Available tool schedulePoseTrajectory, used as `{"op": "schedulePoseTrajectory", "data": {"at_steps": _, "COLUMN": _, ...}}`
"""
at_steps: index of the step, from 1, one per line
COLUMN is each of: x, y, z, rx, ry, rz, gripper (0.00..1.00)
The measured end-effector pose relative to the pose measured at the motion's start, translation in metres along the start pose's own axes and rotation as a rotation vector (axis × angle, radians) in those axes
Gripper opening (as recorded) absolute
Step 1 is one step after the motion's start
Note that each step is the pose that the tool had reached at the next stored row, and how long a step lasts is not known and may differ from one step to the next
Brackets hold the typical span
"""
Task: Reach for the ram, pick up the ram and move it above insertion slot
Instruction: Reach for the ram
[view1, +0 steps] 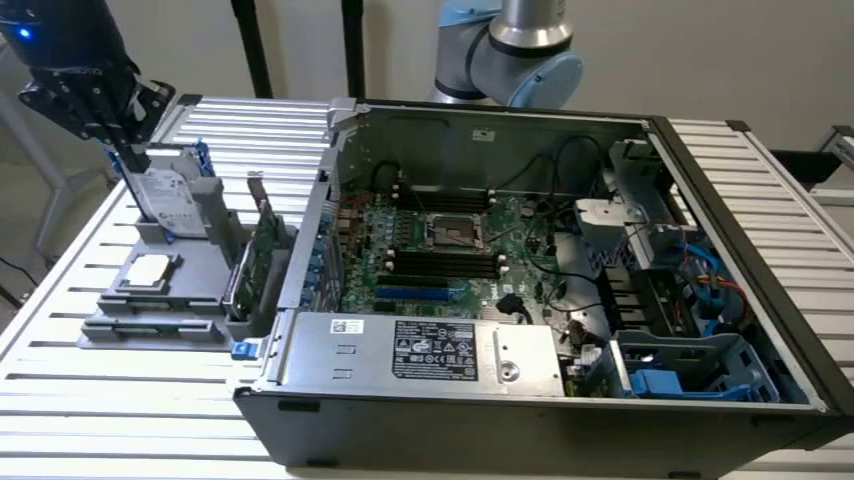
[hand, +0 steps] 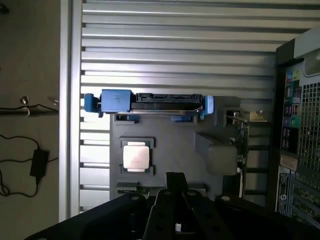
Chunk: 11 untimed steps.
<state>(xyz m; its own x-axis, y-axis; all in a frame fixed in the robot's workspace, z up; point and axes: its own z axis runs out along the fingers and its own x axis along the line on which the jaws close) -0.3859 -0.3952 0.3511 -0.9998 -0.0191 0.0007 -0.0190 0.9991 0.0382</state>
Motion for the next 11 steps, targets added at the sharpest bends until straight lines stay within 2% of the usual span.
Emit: {"op": "schedulePoseTrajectory", "data": {"at_steps": 11, "x": 0.001, "y": -0.05, "z": -0.0019, "rx": 0.0, "ry": 0.0008, "rz": 0.0, "gripper": 0.11}}
